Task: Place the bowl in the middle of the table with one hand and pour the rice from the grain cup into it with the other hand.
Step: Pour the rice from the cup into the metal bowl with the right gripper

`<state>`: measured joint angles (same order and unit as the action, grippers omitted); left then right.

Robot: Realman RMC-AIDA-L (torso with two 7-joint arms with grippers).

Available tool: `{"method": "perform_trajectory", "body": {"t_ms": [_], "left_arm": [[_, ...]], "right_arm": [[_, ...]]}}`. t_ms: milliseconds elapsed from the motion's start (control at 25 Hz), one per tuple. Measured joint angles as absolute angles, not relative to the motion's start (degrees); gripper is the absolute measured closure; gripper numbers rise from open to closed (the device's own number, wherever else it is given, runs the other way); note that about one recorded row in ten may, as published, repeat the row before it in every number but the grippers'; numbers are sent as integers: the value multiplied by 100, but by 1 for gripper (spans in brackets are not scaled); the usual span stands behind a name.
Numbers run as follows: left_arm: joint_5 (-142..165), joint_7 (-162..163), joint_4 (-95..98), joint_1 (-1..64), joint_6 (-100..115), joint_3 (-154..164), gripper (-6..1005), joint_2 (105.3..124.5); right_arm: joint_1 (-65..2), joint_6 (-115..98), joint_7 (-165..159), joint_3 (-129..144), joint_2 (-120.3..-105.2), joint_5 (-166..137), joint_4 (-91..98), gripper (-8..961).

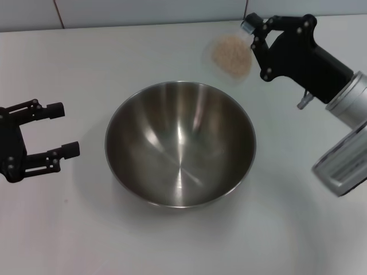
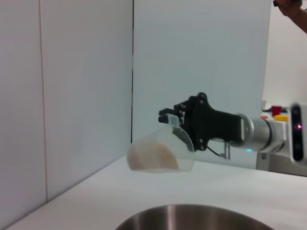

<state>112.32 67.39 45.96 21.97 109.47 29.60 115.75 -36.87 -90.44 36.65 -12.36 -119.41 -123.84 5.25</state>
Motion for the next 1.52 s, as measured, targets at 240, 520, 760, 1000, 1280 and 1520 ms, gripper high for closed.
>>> {"method": "perform_trajectory", "body": {"t_ms": [240, 520, 760, 1000, 1280, 1520], "left_arm": [[11081, 6756, 4596, 2180, 10964, 2926, 213, 11584], [10983, 6731, 4573, 2163, 10950, 2926, 213, 11584], [10924, 6741, 4584, 2158, 10943, 2926, 213, 11584], [10867, 6722, 4568, 2143, 10942, 2926, 213, 11584], [10862, 6705, 4558, 2144, 10934, 2898, 213, 11585], [10862, 6698, 4559, 2148, 10933, 2854, 213, 11598]], "right_arm": [[-3566, -9374, 5025, -922, -11937, -12428, 363, 941], [-3485, -9784, 5720, -540, -11920, -12428, 544, 942], [-3552, -9874, 6358, -537, -11918, -12428, 646, 942], [-3610, -9905, 6490, -431, -11911, -12429, 665, 942], [-3613, -9829, 6612, -132, -11927, -12429, 672, 941], [-3573, -9745, 6712, -47, -11935, -12430, 666, 940]]}}
